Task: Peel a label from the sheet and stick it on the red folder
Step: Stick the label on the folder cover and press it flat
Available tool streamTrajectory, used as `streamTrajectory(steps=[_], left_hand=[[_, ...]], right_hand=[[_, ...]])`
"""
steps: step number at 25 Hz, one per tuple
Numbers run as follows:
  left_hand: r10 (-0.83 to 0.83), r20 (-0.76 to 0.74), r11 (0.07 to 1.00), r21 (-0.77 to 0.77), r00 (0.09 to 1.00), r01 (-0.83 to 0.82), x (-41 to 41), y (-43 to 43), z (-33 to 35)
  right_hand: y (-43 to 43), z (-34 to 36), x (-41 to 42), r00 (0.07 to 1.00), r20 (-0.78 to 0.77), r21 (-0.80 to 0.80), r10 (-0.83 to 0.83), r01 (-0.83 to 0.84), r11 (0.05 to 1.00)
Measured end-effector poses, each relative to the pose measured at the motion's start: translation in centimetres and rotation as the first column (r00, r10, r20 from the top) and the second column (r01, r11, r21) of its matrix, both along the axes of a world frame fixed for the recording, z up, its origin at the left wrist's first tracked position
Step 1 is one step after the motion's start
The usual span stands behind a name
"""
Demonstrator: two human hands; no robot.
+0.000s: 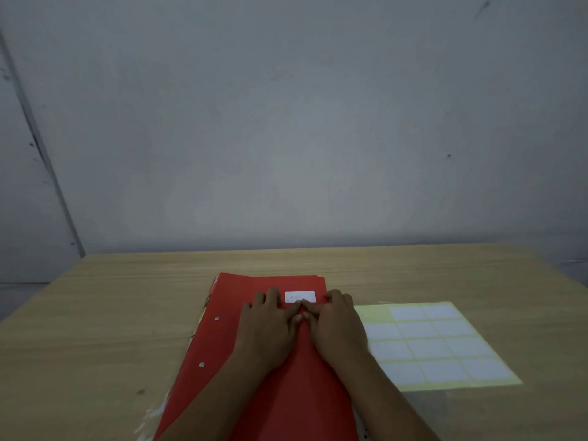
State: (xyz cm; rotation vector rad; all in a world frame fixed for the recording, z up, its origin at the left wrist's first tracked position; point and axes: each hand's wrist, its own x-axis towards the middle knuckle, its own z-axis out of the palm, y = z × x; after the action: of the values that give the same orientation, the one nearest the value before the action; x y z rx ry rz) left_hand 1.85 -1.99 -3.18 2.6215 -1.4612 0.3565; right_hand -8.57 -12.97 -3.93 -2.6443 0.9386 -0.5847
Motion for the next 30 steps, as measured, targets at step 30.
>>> streamTrajectory(steps=[30], left_hand=[[0.088,-0.118,0.995,-0.042,0.989,-0.094,1.8,-1.0,-0.6]], right_hand=[[-0.5,0.2,1.0,0.984,-0.158,-0.008,-0.081,0.081,0.997]])
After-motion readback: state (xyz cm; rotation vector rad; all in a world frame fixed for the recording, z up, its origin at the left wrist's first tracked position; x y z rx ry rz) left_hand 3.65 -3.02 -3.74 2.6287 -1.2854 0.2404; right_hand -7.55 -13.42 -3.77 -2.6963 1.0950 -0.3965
